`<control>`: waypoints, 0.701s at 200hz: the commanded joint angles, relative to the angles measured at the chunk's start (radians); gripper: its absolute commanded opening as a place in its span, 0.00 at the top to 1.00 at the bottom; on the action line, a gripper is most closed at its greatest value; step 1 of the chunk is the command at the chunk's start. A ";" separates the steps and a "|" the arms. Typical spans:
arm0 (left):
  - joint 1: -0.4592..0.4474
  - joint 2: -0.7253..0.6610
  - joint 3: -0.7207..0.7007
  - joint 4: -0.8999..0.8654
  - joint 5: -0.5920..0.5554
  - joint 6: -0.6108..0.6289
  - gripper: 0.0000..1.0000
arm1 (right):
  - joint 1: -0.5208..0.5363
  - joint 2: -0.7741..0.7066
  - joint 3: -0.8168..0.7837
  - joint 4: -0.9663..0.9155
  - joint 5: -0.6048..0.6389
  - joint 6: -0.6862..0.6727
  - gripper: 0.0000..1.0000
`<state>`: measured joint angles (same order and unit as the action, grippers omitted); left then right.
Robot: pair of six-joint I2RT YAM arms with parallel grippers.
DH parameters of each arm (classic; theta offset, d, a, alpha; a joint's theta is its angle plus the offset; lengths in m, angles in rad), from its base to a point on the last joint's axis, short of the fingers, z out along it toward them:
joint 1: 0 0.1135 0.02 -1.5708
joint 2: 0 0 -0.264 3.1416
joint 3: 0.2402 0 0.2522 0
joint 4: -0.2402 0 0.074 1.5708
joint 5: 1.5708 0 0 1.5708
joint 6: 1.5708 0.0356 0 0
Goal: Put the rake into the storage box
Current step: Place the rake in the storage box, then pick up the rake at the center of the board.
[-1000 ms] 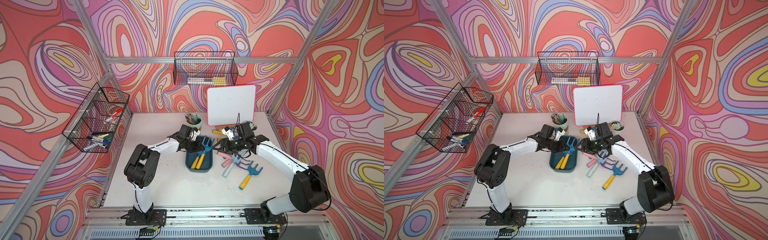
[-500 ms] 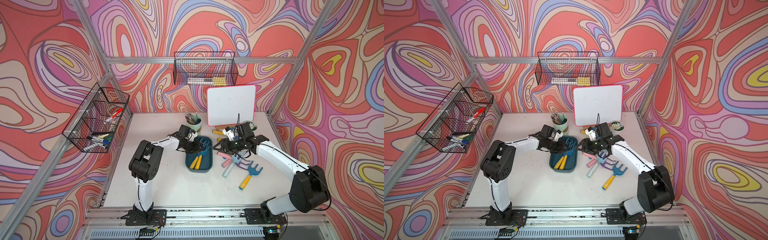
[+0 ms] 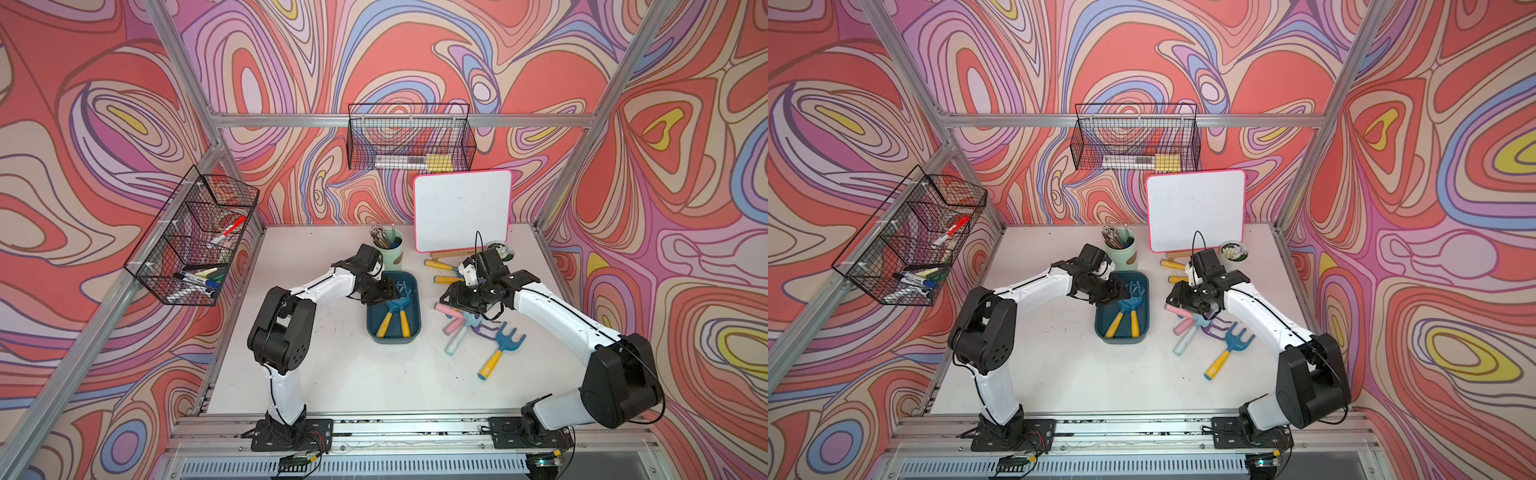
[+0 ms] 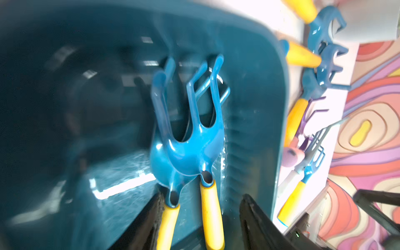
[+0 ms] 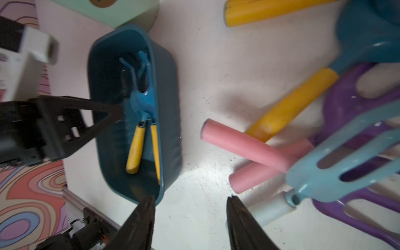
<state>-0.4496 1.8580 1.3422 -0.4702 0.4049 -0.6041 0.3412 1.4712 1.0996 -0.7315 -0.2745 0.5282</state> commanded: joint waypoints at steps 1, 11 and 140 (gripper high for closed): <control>-0.028 -0.058 0.053 -0.090 -0.142 0.056 0.35 | -0.011 0.033 -0.020 -0.114 0.189 0.022 0.45; -0.031 -0.066 0.053 -0.083 -0.149 0.056 0.35 | -0.013 0.046 -0.036 -0.125 0.189 0.029 0.45; -0.072 -0.019 0.094 -0.090 -0.058 0.128 0.33 | -0.014 0.168 -0.169 0.025 0.061 0.078 0.70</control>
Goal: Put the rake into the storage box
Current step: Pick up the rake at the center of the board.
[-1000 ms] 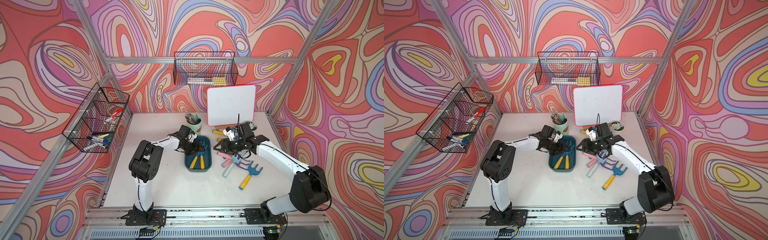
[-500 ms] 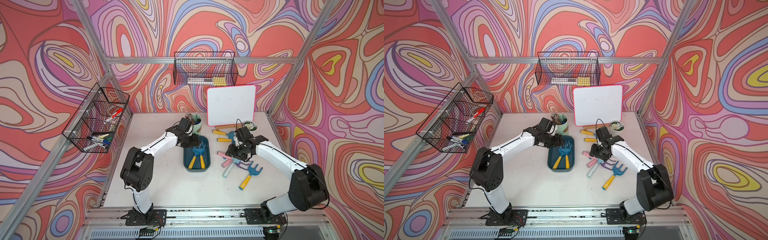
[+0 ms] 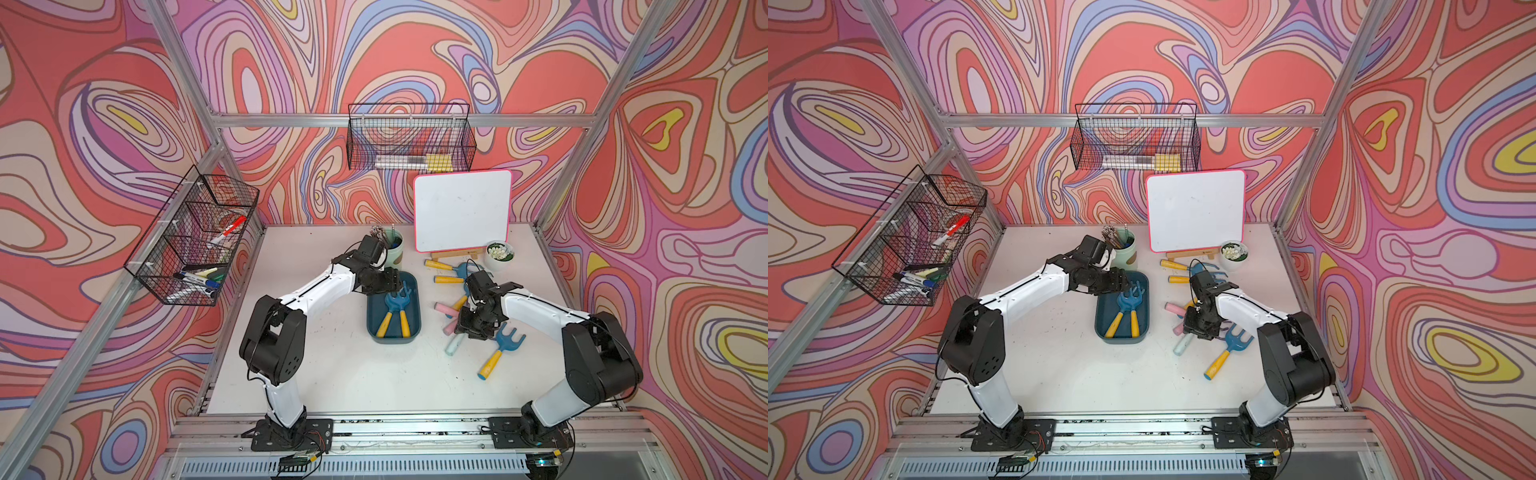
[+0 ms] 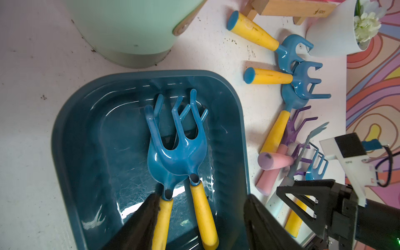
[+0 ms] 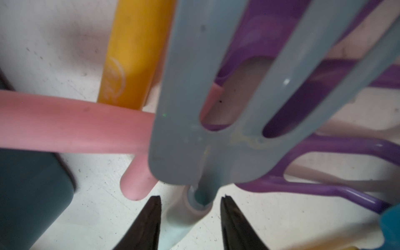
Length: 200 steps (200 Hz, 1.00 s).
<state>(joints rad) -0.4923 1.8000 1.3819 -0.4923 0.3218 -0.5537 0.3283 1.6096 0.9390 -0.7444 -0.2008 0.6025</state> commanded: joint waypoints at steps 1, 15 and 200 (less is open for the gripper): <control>-0.031 0.040 0.058 -0.072 0.024 0.081 0.33 | -0.002 0.031 -0.008 0.039 -0.014 0.003 0.71; -0.047 0.066 0.091 -0.114 0.019 0.125 0.32 | -0.002 0.034 -0.004 0.038 -0.022 -0.001 0.90; -0.121 0.048 0.030 0.143 0.516 0.219 0.27 | -0.002 0.054 0.416 -0.055 -0.276 -0.043 1.00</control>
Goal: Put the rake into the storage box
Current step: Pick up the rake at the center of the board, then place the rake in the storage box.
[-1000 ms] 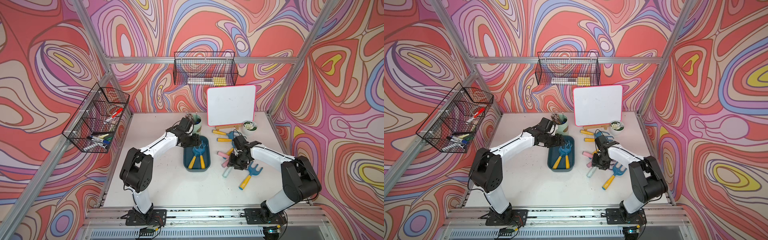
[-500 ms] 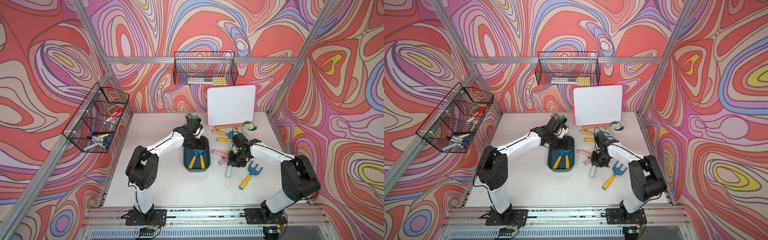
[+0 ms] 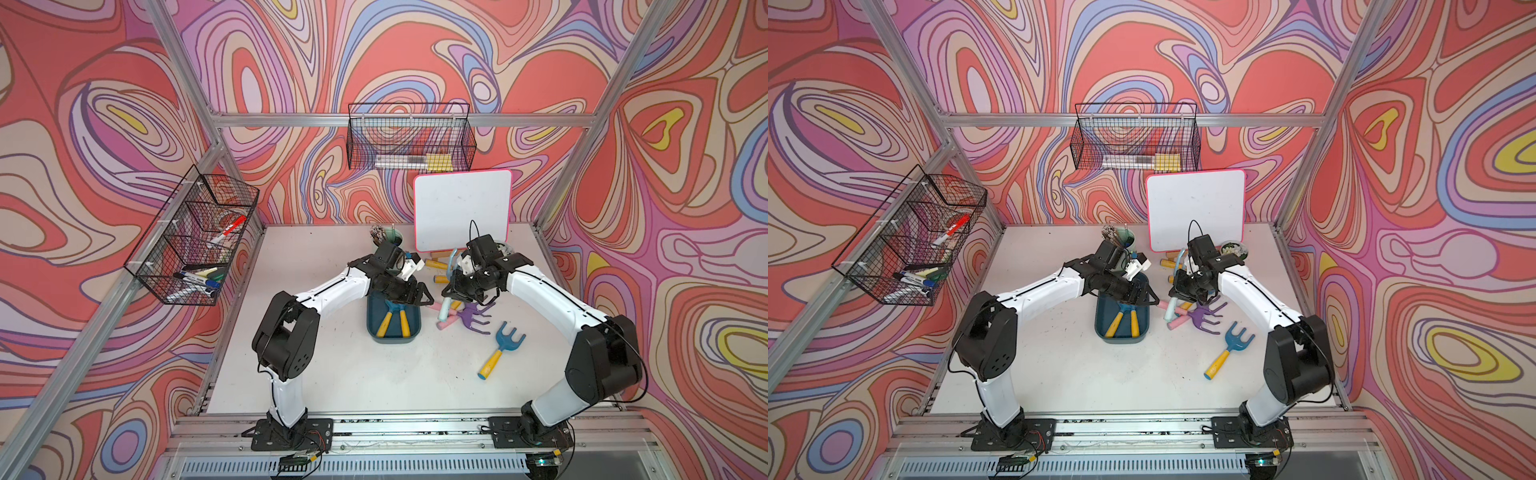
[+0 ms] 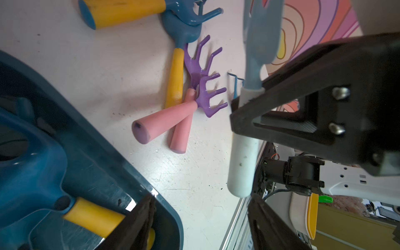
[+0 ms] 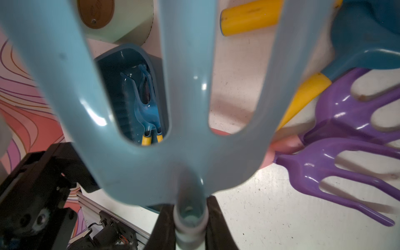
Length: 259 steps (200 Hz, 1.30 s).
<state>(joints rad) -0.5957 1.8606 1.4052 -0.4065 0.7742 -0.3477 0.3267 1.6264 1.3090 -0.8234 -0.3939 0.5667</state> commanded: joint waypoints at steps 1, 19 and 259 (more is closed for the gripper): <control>-0.018 -0.012 0.008 0.057 0.063 0.013 0.27 | 0.000 0.039 0.046 0.025 -0.084 -0.006 1.00; -0.021 0.009 0.030 0.052 0.067 0.013 0.28 | 0.004 0.061 0.060 0.061 -0.117 0.023 1.00; 0.042 -0.106 -0.187 -0.097 -0.131 0.040 1.00 | 0.053 -0.008 0.065 0.160 0.089 0.085 0.49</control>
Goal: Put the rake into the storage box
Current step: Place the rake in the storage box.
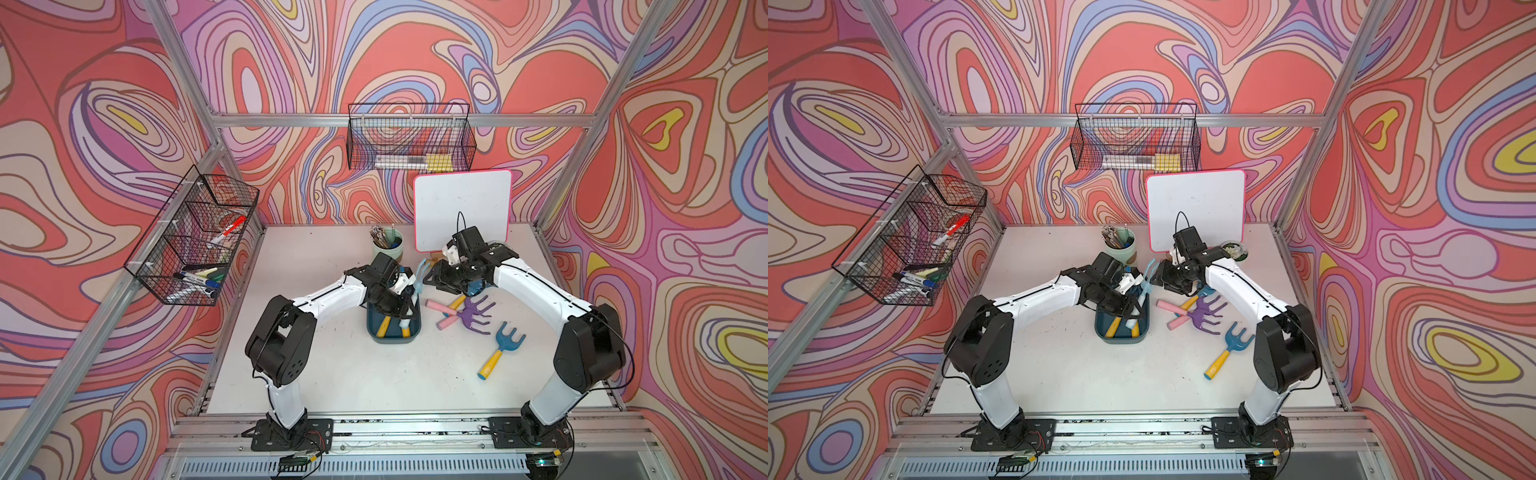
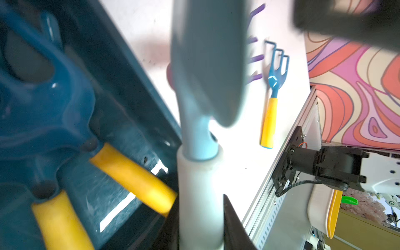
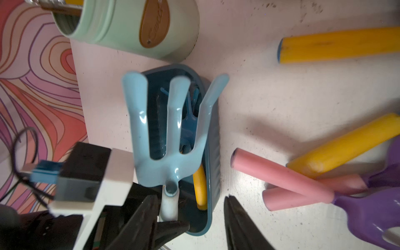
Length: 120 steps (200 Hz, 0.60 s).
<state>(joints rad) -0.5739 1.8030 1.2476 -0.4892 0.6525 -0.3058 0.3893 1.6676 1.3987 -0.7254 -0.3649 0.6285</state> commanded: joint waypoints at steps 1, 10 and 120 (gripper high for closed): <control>0.021 -0.048 -0.031 -0.013 -0.010 -0.001 1.00 | -0.009 -0.049 -0.026 0.062 0.060 0.023 0.49; 0.032 -0.054 -0.052 0.001 -0.012 -0.013 1.00 | -0.011 -0.050 -0.030 0.064 0.057 0.022 0.49; 0.096 0.007 -0.110 -0.026 -0.007 -0.024 0.97 | -0.020 -0.046 -0.053 0.027 0.047 -0.003 0.49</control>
<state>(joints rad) -0.4778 1.7748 1.1187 -0.4839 0.6300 -0.3481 0.3771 1.6306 1.3563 -0.6914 -0.3294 0.6373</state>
